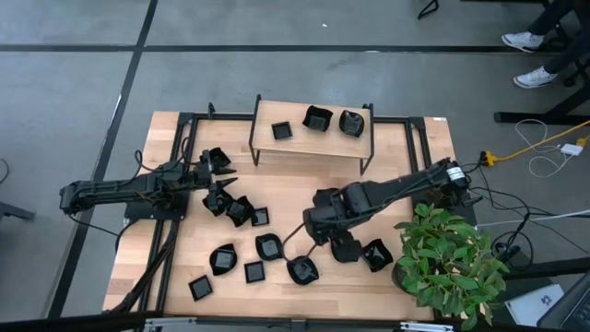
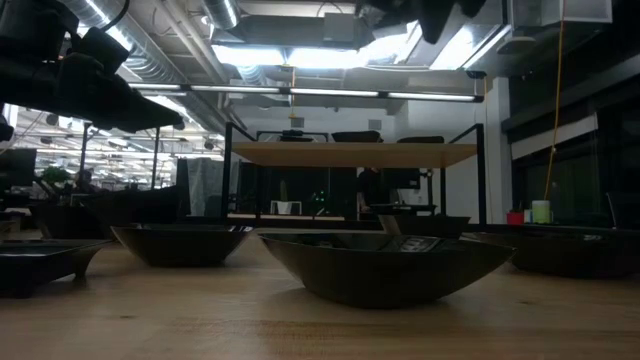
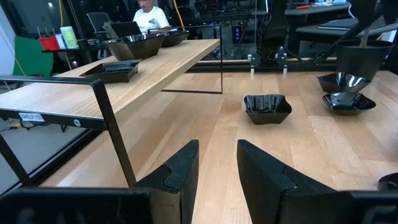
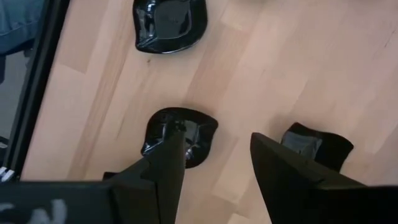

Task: Pick & Place Mini shaped plates
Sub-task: Stack the leaf-shaped plate on top of the leaf-shaped plate on the shelf

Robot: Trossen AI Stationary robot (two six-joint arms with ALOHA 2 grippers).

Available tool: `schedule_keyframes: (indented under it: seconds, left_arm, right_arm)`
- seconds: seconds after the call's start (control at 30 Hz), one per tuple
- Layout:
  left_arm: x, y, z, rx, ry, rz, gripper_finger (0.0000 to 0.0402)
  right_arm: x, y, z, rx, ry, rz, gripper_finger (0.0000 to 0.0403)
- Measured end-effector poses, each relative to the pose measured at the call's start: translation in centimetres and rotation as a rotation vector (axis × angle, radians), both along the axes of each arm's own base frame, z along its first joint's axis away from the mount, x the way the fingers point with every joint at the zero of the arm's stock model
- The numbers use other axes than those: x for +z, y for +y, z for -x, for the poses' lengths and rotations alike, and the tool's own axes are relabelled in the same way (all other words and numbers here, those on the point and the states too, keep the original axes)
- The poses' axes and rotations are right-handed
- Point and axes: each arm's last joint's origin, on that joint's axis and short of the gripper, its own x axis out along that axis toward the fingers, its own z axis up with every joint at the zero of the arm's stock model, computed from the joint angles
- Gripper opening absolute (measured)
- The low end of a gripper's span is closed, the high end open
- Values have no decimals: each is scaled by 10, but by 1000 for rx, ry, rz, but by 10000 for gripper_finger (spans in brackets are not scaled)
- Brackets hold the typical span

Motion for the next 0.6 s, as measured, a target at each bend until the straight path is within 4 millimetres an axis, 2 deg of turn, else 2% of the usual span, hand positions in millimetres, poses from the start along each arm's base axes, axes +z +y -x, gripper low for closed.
schedule_keyframes:
  seconds: [0.2, 0.6]
  left_arm:
    - [0, 0, 0, 0, 0, 0, 104]
    - [0, 0, 0, 0, 0, 0, 104]
  right_arm:
    - [-1, 8, 2, 26, 1, 3, 180]
    - [-31, 16, -18, 30, 62, -36, 180]
